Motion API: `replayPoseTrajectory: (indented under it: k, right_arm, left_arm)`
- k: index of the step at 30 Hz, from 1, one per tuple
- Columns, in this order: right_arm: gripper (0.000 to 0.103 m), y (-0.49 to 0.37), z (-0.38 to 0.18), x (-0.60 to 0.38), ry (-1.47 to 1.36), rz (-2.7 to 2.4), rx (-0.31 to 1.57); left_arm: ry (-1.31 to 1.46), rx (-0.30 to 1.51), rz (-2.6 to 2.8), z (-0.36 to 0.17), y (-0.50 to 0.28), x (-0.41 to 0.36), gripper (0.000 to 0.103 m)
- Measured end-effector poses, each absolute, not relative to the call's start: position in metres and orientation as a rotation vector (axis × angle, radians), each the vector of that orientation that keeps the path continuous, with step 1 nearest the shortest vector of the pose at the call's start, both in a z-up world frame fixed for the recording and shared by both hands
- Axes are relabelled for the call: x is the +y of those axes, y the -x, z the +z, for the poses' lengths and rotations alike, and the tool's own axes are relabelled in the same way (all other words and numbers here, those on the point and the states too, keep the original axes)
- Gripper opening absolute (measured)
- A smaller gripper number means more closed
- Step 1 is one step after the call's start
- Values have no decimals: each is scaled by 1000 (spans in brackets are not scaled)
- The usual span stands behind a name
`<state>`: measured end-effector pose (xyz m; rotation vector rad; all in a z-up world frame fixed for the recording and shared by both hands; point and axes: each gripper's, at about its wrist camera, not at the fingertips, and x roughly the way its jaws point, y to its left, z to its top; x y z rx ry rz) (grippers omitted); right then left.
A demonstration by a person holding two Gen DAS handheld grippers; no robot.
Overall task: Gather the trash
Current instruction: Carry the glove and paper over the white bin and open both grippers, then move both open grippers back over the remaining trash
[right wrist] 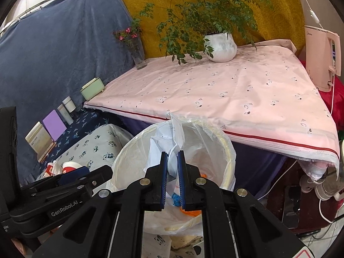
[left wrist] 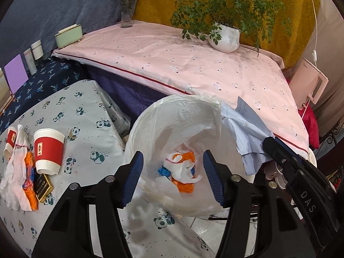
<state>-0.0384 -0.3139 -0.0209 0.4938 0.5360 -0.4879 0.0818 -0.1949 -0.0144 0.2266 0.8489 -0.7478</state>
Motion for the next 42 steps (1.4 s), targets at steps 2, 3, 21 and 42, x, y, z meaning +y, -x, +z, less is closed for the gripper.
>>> replayPoseTrajectory:
  k: [2,3,21,42]
  right_arm:
    - [10,36,-21,-313,-493,-486,538]
    - [10,34,-21,-313,-493,-483,540]
    - [26,7,-16,-301,-457,-460,538]
    - [57,7,24,-220,-385,-362,517]
  left_arm:
    - [-222,852,-741,-14,-84,-192,55]
    - [-219,856,-738,-14,-85,-191,56]
    - [-175,853,-640,-13,-96,-159,83]
    - [-45,856,-507,-2,-98,-62,84]
